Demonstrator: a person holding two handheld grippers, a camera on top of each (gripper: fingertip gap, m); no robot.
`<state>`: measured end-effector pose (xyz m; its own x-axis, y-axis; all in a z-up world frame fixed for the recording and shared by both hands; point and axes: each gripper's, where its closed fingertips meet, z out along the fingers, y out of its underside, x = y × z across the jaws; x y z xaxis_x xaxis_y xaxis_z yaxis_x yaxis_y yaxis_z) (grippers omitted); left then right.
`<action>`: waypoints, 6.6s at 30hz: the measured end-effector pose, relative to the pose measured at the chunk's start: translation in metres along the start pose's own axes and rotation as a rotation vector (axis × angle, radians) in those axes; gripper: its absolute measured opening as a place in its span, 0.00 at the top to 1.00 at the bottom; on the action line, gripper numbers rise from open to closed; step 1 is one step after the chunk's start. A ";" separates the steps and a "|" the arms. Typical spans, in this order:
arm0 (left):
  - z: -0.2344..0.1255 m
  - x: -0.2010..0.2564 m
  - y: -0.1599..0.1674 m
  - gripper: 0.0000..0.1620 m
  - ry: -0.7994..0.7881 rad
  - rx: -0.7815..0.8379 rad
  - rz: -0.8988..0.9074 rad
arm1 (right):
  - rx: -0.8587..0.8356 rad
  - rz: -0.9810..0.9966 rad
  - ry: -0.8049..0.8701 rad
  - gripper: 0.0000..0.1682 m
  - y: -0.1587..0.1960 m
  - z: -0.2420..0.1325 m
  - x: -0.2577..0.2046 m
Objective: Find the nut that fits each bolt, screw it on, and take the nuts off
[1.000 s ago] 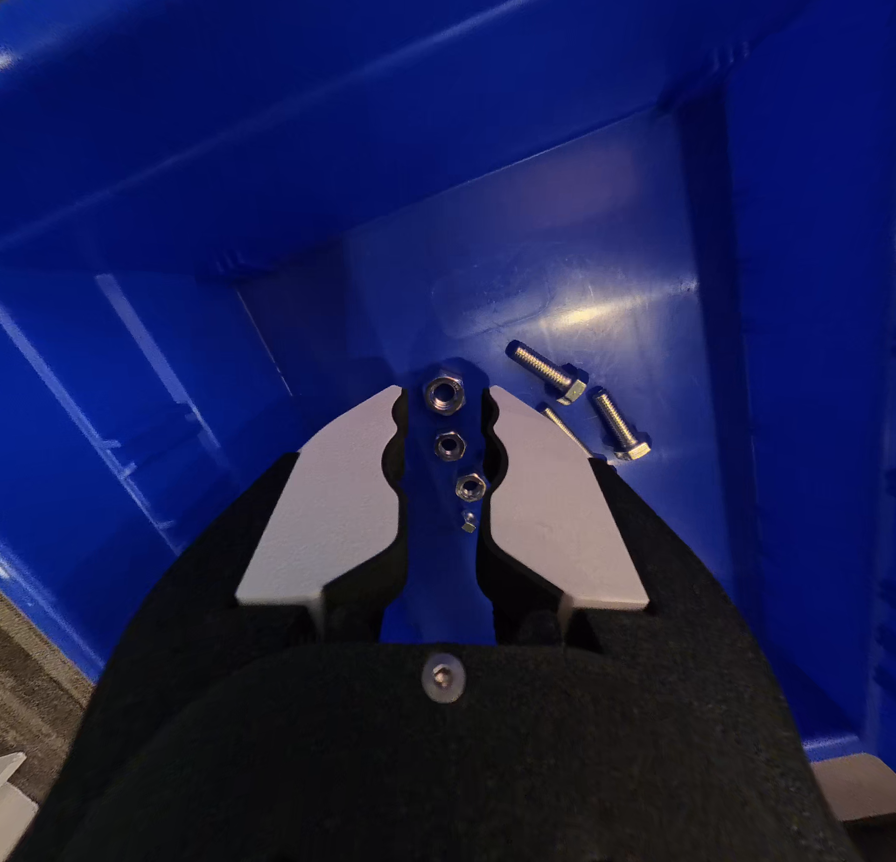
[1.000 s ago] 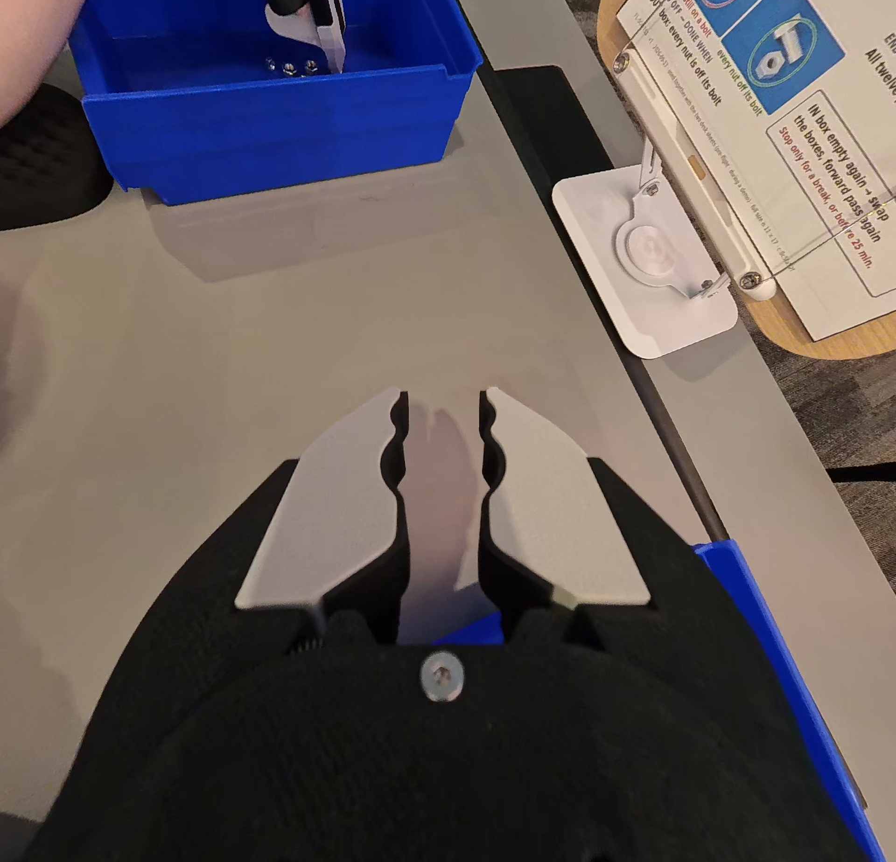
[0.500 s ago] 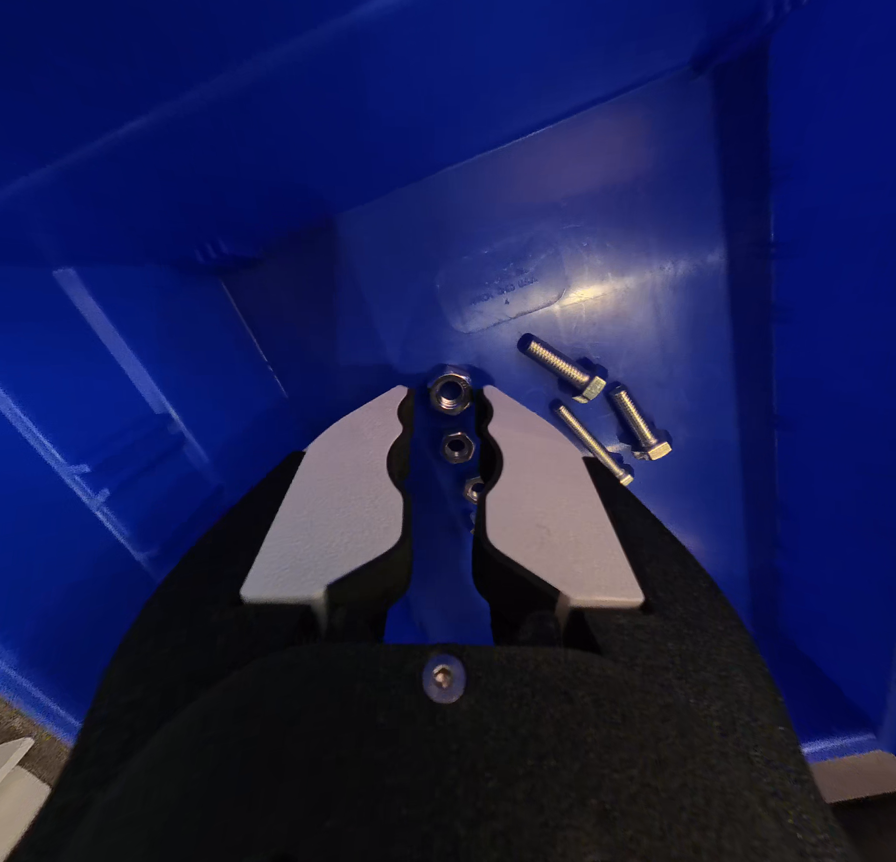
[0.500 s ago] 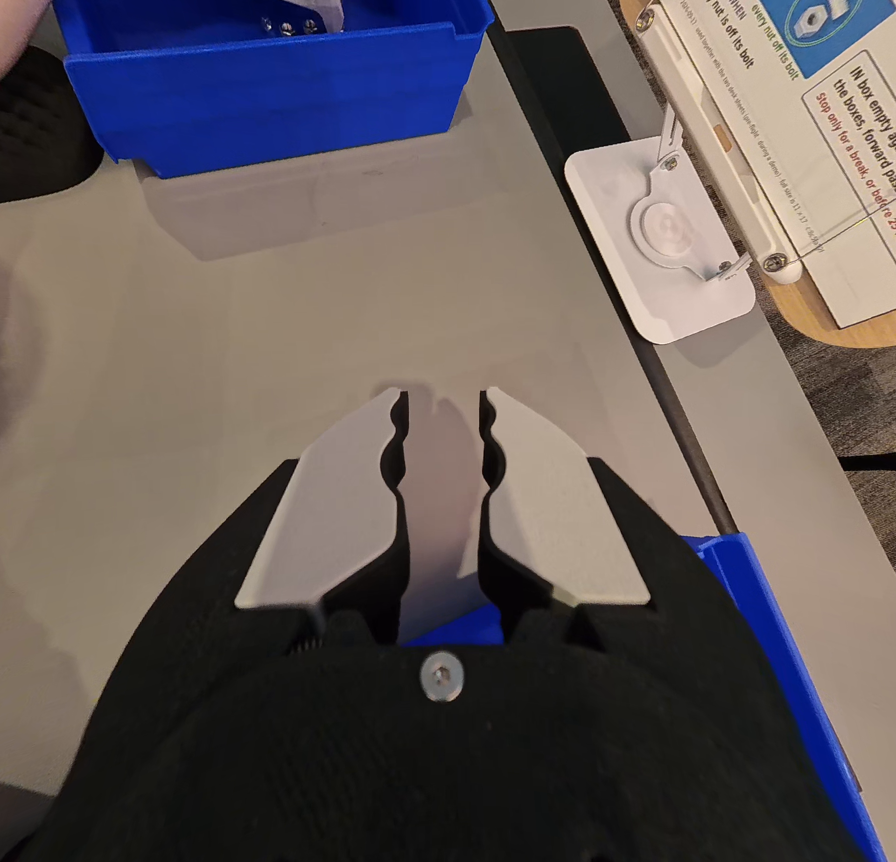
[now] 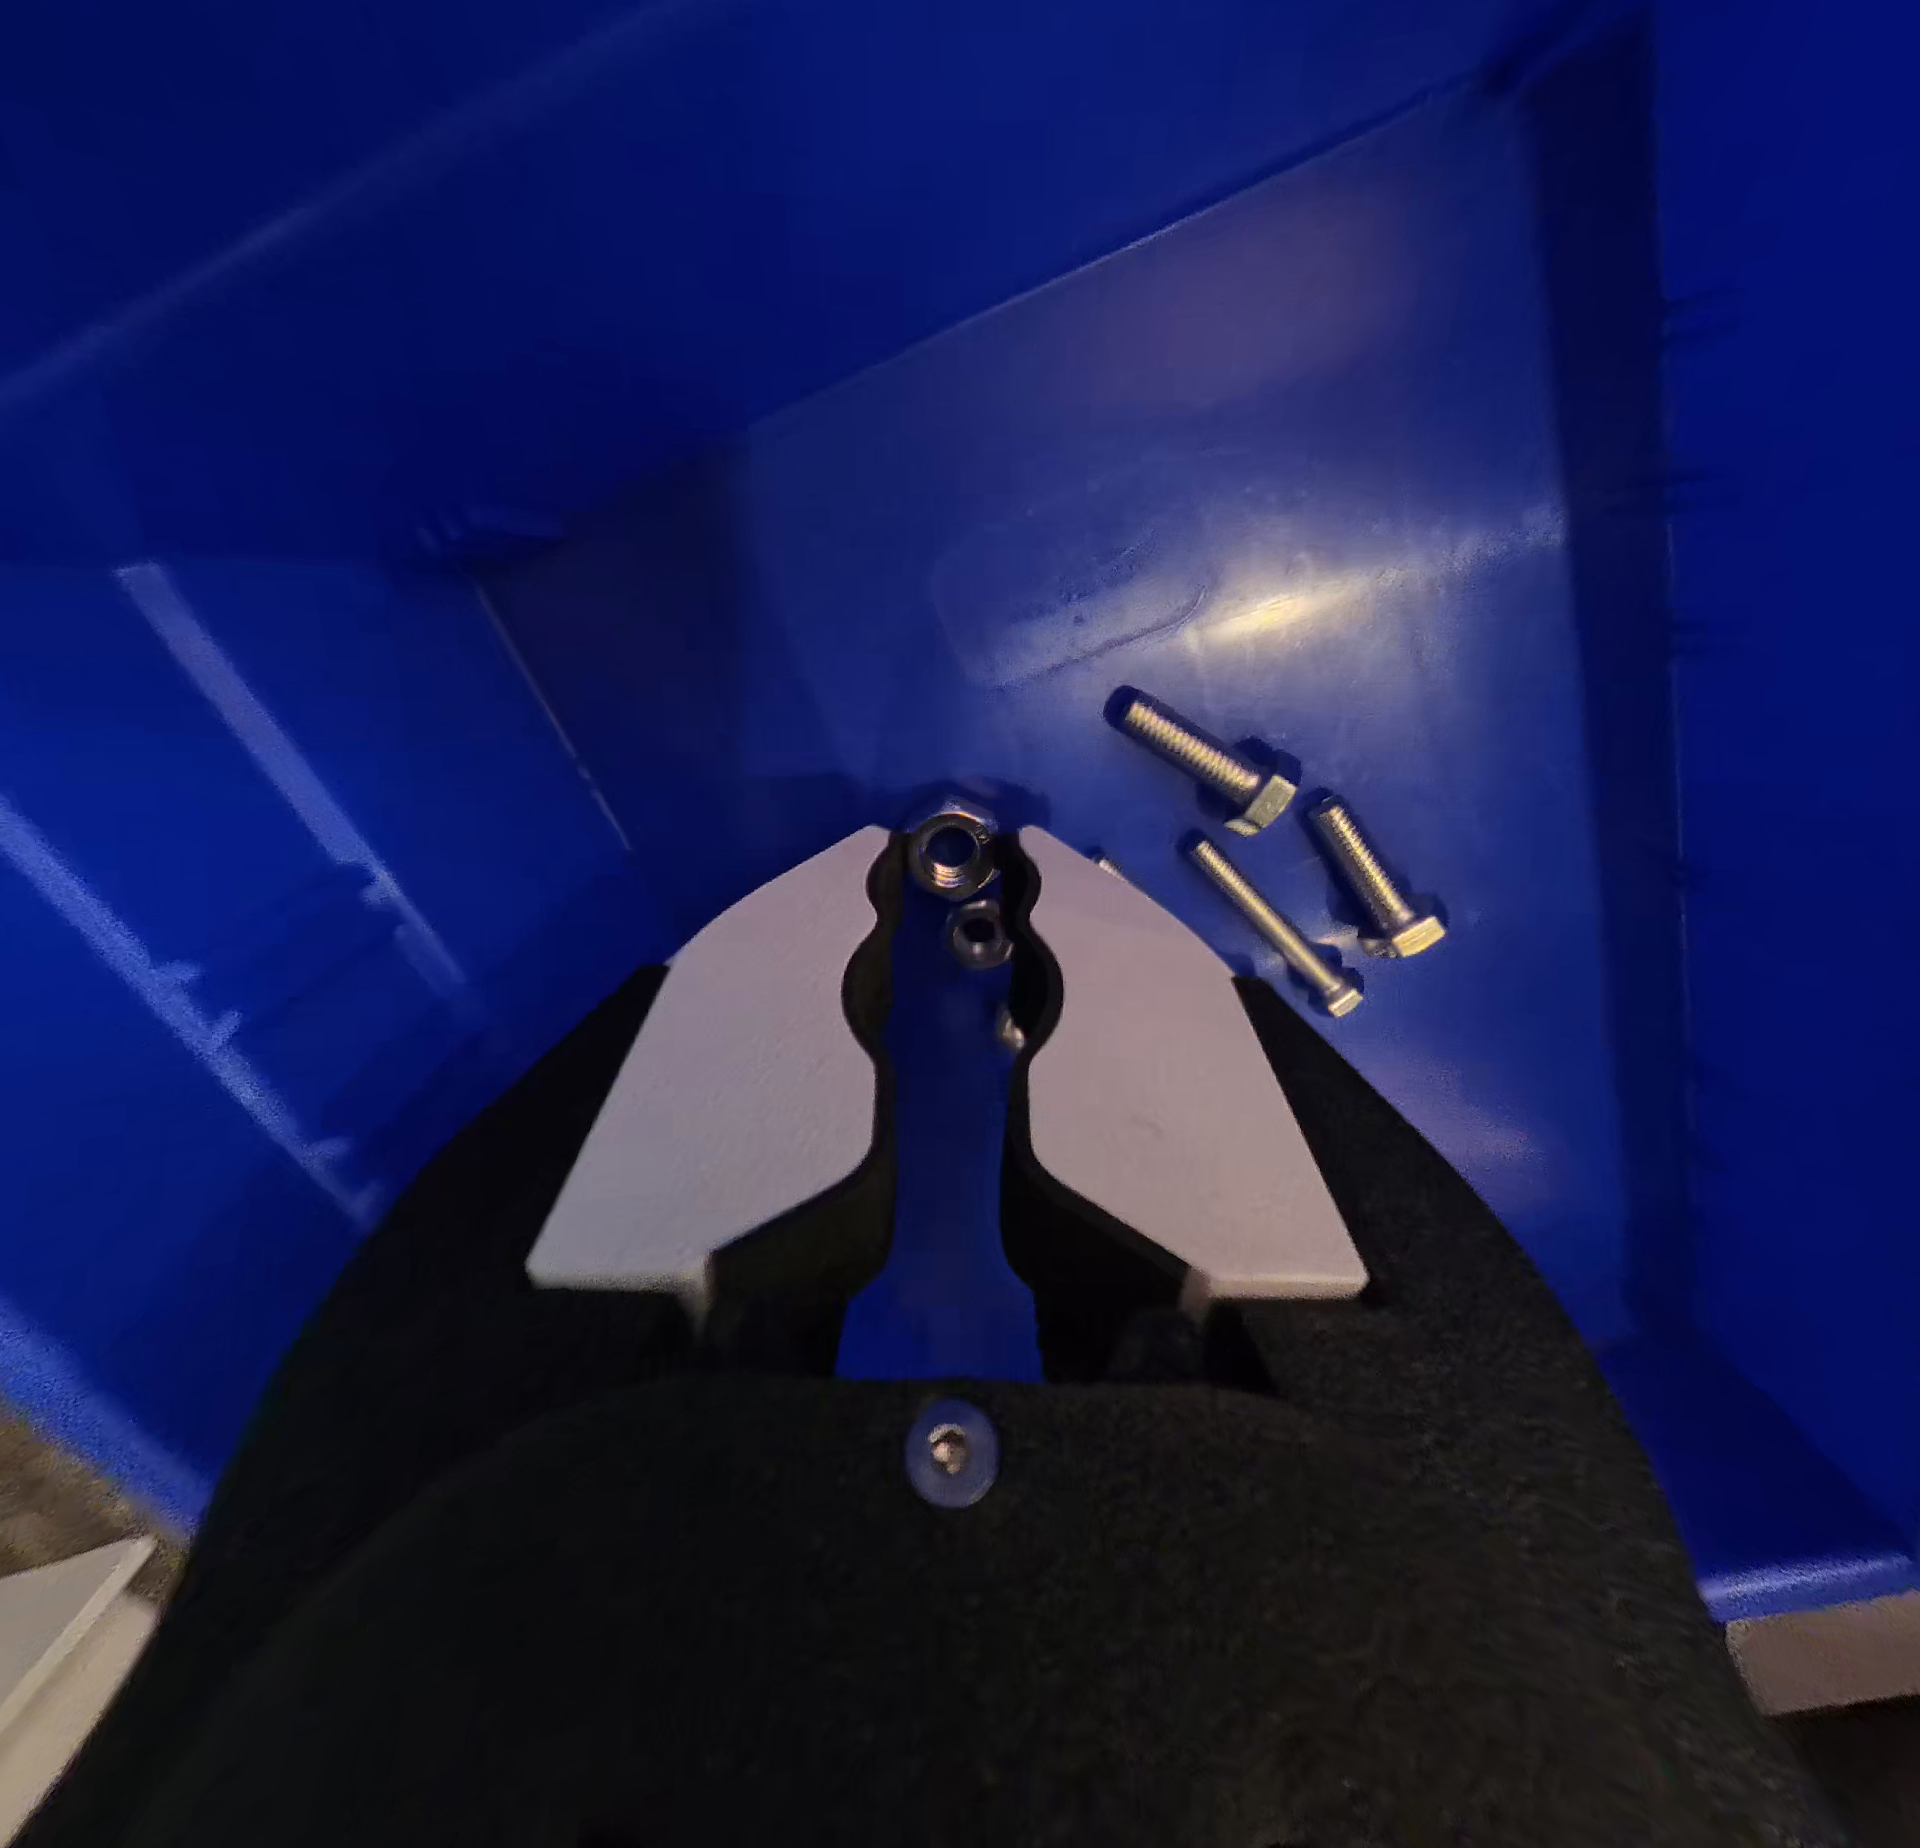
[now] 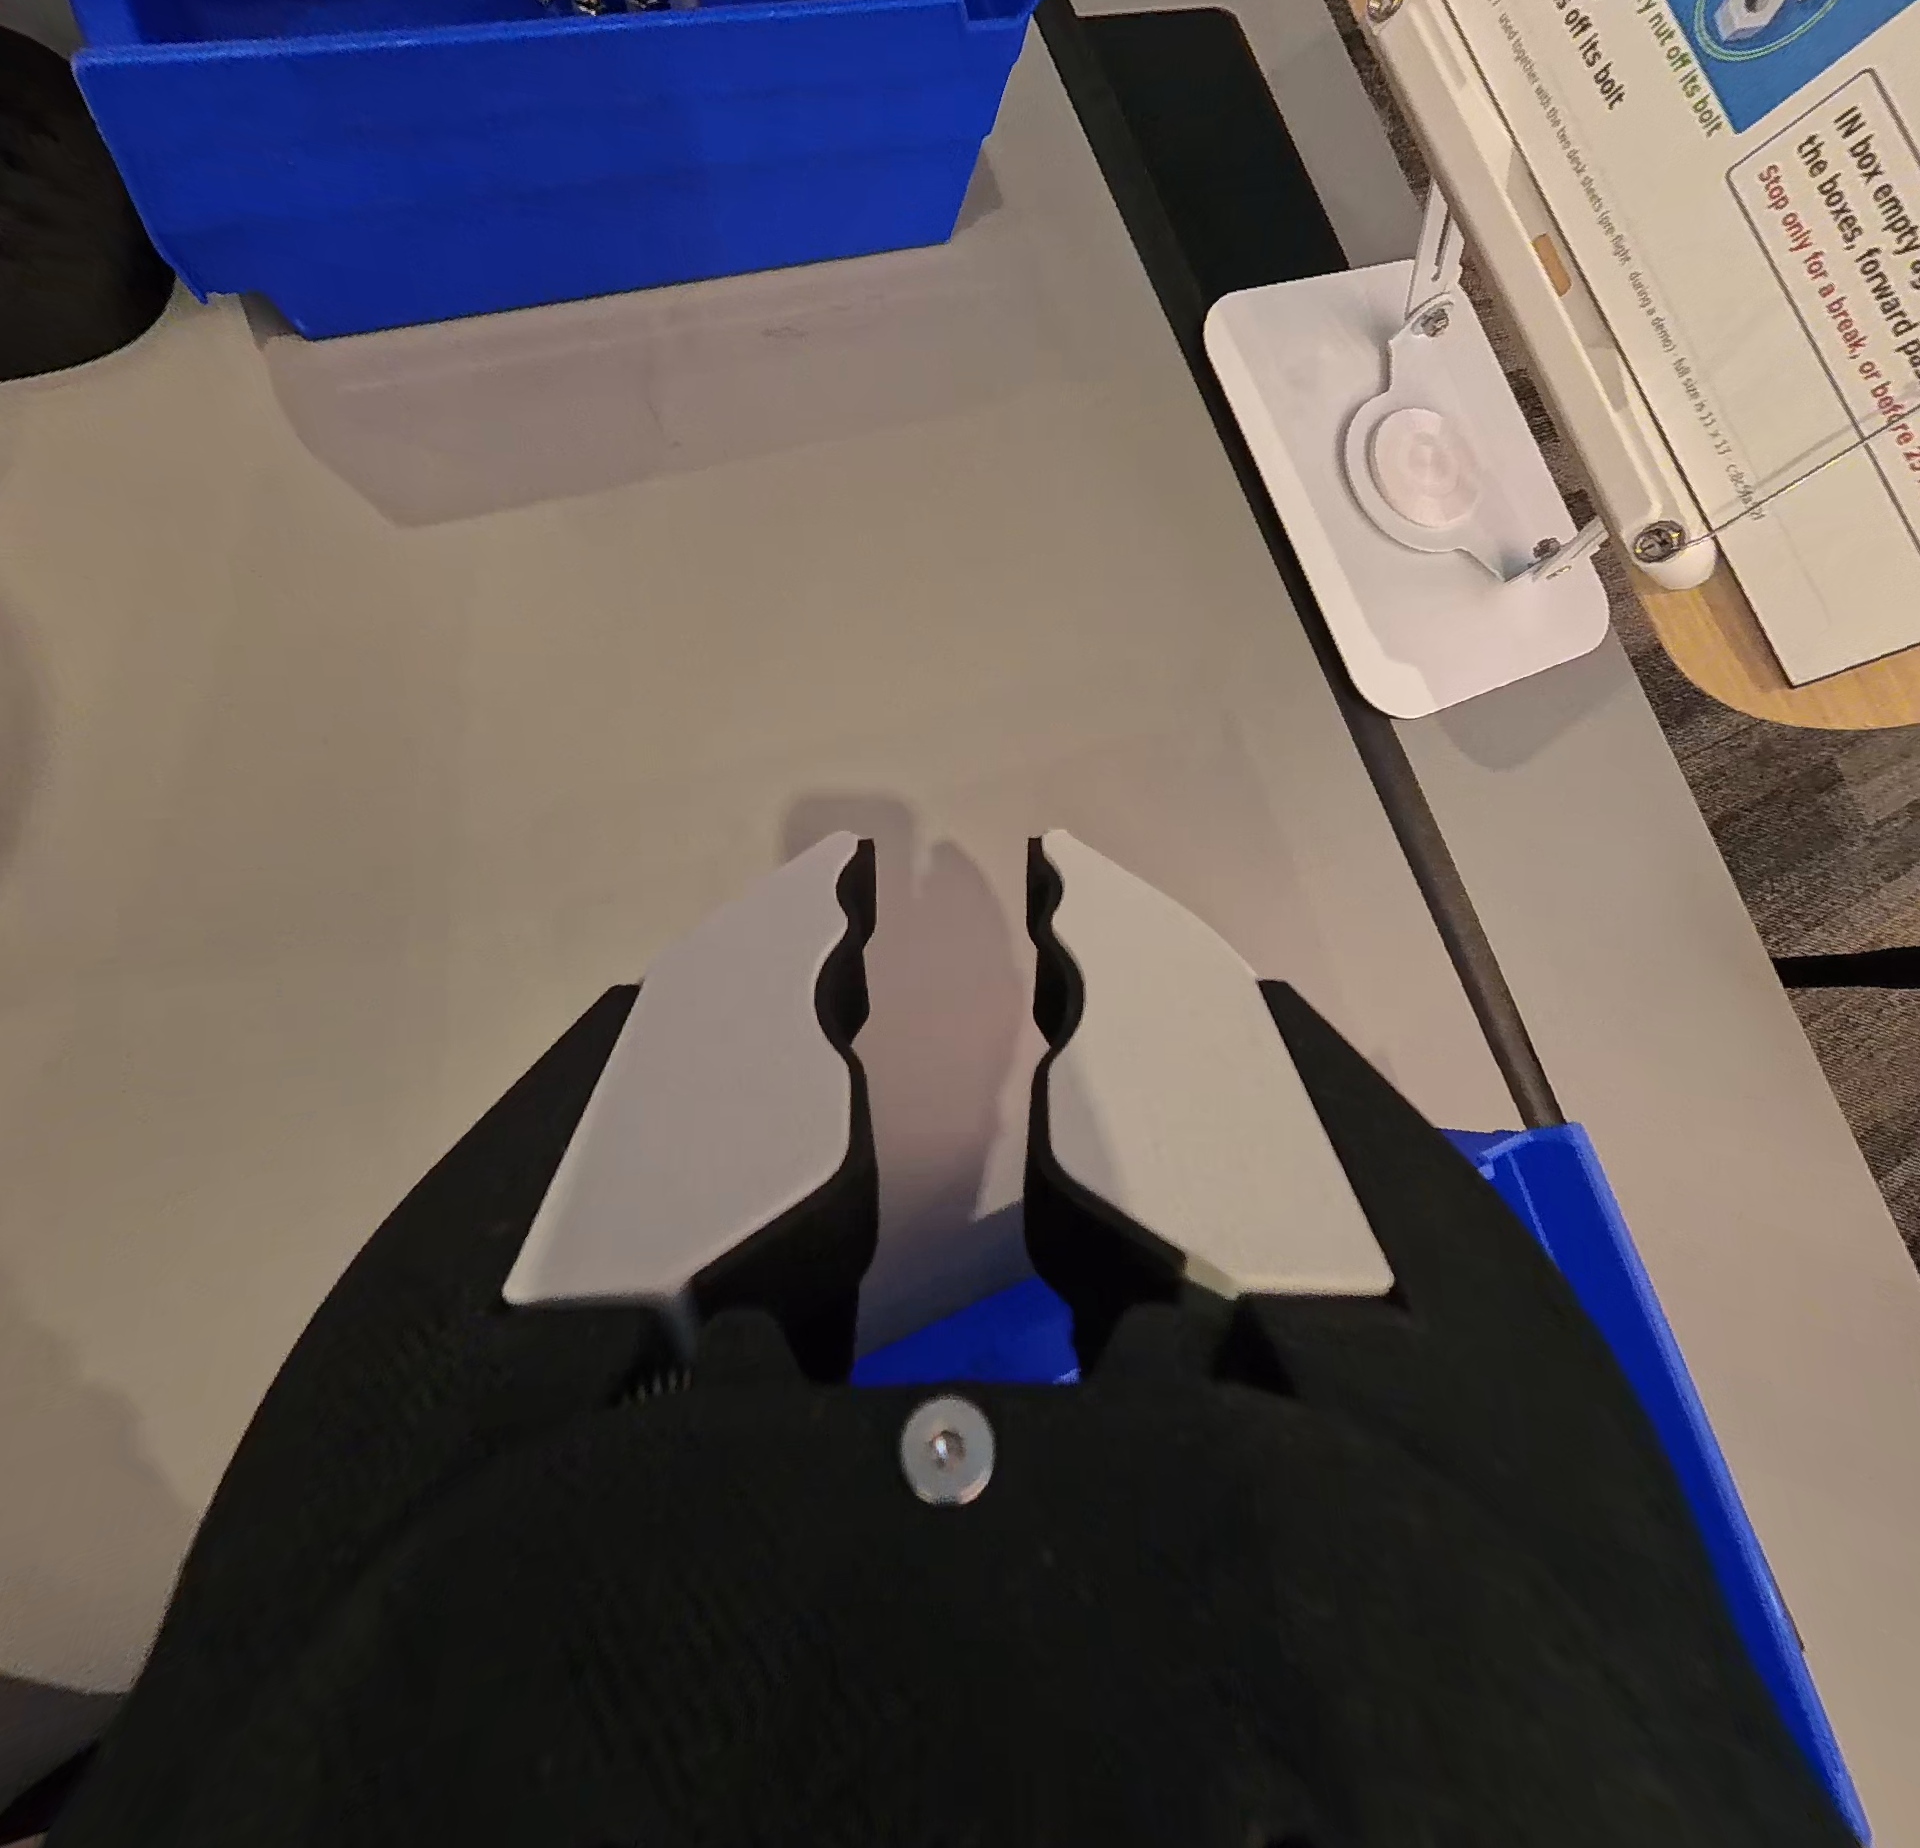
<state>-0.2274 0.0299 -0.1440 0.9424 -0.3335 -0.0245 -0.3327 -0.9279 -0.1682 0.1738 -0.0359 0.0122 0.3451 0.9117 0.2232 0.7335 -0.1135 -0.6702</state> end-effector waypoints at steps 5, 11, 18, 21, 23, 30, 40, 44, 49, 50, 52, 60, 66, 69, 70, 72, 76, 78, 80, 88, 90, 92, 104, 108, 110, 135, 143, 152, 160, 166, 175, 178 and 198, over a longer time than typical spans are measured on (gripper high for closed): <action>-0.051 0.007 -0.014 0.89 -0.074 0.151 -0.007 | 0.001 0.006 0.020 0.83 0.002 -0.005 0.005; -0.161 0.131 -0.031 0.89 0.168 0.525 0.276 | 0.015 0.026 0.054 0.83 0.010 -0.024 0.018; -0.138 0.301 -0.009 0.89 0.236 0.426 0.792 | 0.016 0.107 0.118 0.83 0.033 -0.054 0.041; -0.096 0.336 -0.001 0.89 0.258 0.304 0.891 | 0.018 0.119 0.123 0.83 0.037 -0.058 0.044; -0.072 0.345 -0.002 0.89 0.235 0.251 0.904 | 0.013 0.119 0.120 0.83 0.039 -0.059 0.045; -0.023 0.357 0.012 0.89 0.223 0.096 0.973 | -0.016 0.147 0.133 0.83 0.052 -0.060 0.053; -0.003 0.353 0.013 0.89 0.183 0.049 0.987 | -0.035 0.162 0.126 0.83 0.060 -0.060 0.056; -0.002 0.354 0.013 0.89 0.187 0.048 0.998 | -0.044 0.158 0.118 0.83 0.061 -0.058 0.055; 0.002 0.354 0.013 0.89 0.178 0.048 0.998 | -0.062 0.156 0.110 0.83 0.063 -0.055 0.054; 0.001 0.354 0.013 0.89 0.183 0.045 0.988 | -0.066 0.156 0.110 0.83 0.064 -0.054 0.054; 0.000 0.356 0.011 0.89 0.197 0.063 0.992 | -0.070 0.159 0.109 0.83 0.065 -0.054 0.055; 0.003 0.359 0.011 0.89 0.205 0.068 0.993 | -0.068 0.168 0.105 0.83 0.067 -0.055 0.056; -0.012 0.356 0.006 0.80 0.225 0.112 0.970 | -0.047 0.157 0.066 0.83 0.064 -0.052 0.051; -0.041 0.361 0.000 0.80 0.283 0.215 0.953 | -0.029 0.140 0.000 0.83 0.062 -0.048 0.043; -0.053 0.359 -0.002 0.80 0.286 0.250 0.944 | -0.017 0.127 -0.041 0.83 0.060 -0.045 0.037; -0.079 0.346 -0.010 0.81 0.253 0.338 0.927 | 0.012 0.085 -0.130 0.83 0.053 -0.040 0.022; -0.147 0.313 -0.022 0.82 0.252 0.564 0.826 | -0.044 -0.025 -0.251 0.83 0.051 -0.019 -0.008; -0.186 0.294 -0.024 0.82 0.274 0.703 0.757 | -0.105 -0.088 -0.283 0.83 0.053 -0.003 -0.021; -0.223 0.277 -0.020 0.81 0.314 0.838 0.694 | -0.154 -0.141 -0.329 0.83 0.053 0.015 -0.037; -0.343 0.232 0.017 0.81 0.573 1.389 0.571 | -0.425 -0.301 -0.346 0.84 0.075 0.079 -0.071; -0.346 0.228 0.020 0.82 0.568 1.408 0.574 | -0.474 -0.326 -0.314 0.86 0.081 0.088 -0.069; -0.337 0.226 0.016 0.79 0.514 1.367 0.576 | -0.503 -0.344 -0.295 0.87 0.085 0.095 -0.068; -0.321 0.246 0.011 0.79 0.536 1.292 0.647 | -0.563 -0.325 -0.298 0.89 0.099 0.108 -0.066; -0.316 0.251 0.009 0.79 0.529 1.277 0.659 | -0.572 -0.315 -0.306 0.93 0.101 0.110 -0.066; -0.312 0.251 0.007 0.79 0.513 1.266 0.664 | -0.568 -0.313 -0.306 0.93 0.100 0.110 -0.066; -0.273 0.283 -0.017 0.76 0.663 1.185 0.754 | -0.355 -0.267 -0.277 0.94 -0.066 -0.083 -0.033; -0.253 0.338 -0.023 0.77 0.688 1.231 0.834 | -0.481 -0.298 -0.242 0.94 -0.099 -0.082 -0.043; -0.256 0.354 -0.027 0.77 0.688 1.334 0.817 | -0.510 -0.360 -0.263 0.94 -0.114 -0.062 -0.065; -0.258 0.354 -0.024 0.79 0.717 1.336 0.846 | -0.492 -0.375 -0.282 0.94 -0.118 -0.053 -0.072; -0.255 0.358 -0.021 0.81 0.726 1.321 0.879 | -0.489 -0.398 -0.291 0.93 -0.117 -0.047 -0.075; -0.250 0.361 -0.021 0.88 0.733 1.321 0.894 | -0.465 -0.406 -0.302 0.94 -0.115 -0.047 -0.078; -0.250 0.361 -0.021 0.89 0.735 1.312 0.895 | -0.452 -0.409 -0.307 0.94 -0.115 -0.047 -0.079; -0.252 0.319 -0.039 0.89 0.629 1.311 0.826 | -0.010 -0.366 -0.242 0.84 -0.142 -0.082 -0.063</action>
<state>0.0774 -0.0821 0.1028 0.2725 -0.9406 -0.2024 -0.1420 0.1688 -0.9754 0.0963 -0.1096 0.1512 -0.0854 0.9586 0.2716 0.7879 0.2318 -0.5705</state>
